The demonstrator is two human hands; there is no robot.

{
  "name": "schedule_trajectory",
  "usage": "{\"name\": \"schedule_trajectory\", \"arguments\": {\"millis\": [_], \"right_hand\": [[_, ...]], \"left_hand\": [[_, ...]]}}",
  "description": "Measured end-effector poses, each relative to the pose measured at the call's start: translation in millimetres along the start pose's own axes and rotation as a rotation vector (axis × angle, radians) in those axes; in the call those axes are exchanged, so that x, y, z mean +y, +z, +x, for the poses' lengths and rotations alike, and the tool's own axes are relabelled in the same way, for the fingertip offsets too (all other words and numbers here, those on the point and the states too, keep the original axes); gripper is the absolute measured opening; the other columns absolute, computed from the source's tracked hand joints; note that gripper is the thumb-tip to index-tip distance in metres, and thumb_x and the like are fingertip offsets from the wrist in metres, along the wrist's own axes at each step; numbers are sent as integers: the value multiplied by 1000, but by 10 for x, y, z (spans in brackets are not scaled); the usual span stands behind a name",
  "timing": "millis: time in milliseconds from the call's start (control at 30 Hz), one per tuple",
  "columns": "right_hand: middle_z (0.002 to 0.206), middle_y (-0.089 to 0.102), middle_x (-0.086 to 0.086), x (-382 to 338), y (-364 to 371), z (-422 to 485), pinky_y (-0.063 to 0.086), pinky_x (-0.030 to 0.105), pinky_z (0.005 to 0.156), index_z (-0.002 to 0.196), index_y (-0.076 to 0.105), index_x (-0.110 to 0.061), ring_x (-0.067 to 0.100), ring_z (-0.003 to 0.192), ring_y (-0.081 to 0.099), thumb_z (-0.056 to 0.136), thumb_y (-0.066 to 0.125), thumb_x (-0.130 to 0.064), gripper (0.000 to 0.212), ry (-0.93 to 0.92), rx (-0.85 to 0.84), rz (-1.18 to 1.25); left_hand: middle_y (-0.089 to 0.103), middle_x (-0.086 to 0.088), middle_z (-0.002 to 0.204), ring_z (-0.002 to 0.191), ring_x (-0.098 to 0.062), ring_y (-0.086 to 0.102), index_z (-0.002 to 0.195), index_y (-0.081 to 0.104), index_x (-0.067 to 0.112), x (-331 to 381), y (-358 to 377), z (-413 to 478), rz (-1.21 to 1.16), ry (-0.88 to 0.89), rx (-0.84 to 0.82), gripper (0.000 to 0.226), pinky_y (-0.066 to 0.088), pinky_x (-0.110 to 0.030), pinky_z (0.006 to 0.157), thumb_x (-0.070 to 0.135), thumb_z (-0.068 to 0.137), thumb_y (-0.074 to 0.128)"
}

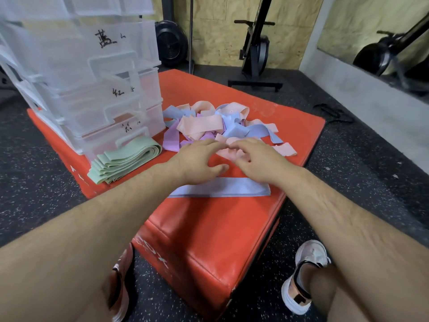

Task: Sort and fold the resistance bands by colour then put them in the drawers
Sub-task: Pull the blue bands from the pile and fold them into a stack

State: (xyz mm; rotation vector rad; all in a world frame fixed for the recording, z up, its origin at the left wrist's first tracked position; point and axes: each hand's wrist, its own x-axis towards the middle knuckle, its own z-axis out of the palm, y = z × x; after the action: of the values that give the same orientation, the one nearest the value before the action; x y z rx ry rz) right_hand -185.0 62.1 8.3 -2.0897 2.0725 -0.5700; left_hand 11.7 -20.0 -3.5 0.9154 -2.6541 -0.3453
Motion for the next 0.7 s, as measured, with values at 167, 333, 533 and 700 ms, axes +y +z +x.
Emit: {"name": "schedule_trajectory", "arguments": {"millis": [167, 333, 533, 700], "right_hand": [[130, 58, -2, 140, 5, 427, 35, 46, 112, 121, 66, -32, 26, 129, 47, 95, 54, -32, 28, 107, 199, -19], [165, 22, -1, 146, 142, 654, 13, 45, 120, 135, 55, -44, 30, 149, 18, 97, 46, -38, 39, 281, -4, -152], [162, 26, -14, 209, 156, 748, 16, 45, 117, 147, 45, -32, 28, 146, 22, 97, 43, -37, 51, 266, -72, -205], [156, 34, -16, 165, 86, 751, 19, 40, 116, 139, 55, -34, 22, 142, 26, 97, 45, -32, 44, 245, -34, -140]], "left_hand": [[46, 6, 145, 133, -24, 43, 143, 43, 37, 83, 70, 400, 14, -88, 21, 67, 36, -49, 107, 66, 84, 37], [45, 3, 143, 134, -27, 40, 143, 41, 35, 24, 260, 648, 36, -129, -5, 54, 29, -45, 110, 48, 91, 50], [44, 3, 143, 134, -26, 38, 137, 47, 29, -62, 276, 679, 40, -157, -26, 51, 32, -45, 107, 44, 89, 56], [42, 4, 148, 136, -25, 39, 144, 43, 31, -125, 185, 639, 20, -202, -11, 53, 33, -48, 109, 33, 91, 48]]}}
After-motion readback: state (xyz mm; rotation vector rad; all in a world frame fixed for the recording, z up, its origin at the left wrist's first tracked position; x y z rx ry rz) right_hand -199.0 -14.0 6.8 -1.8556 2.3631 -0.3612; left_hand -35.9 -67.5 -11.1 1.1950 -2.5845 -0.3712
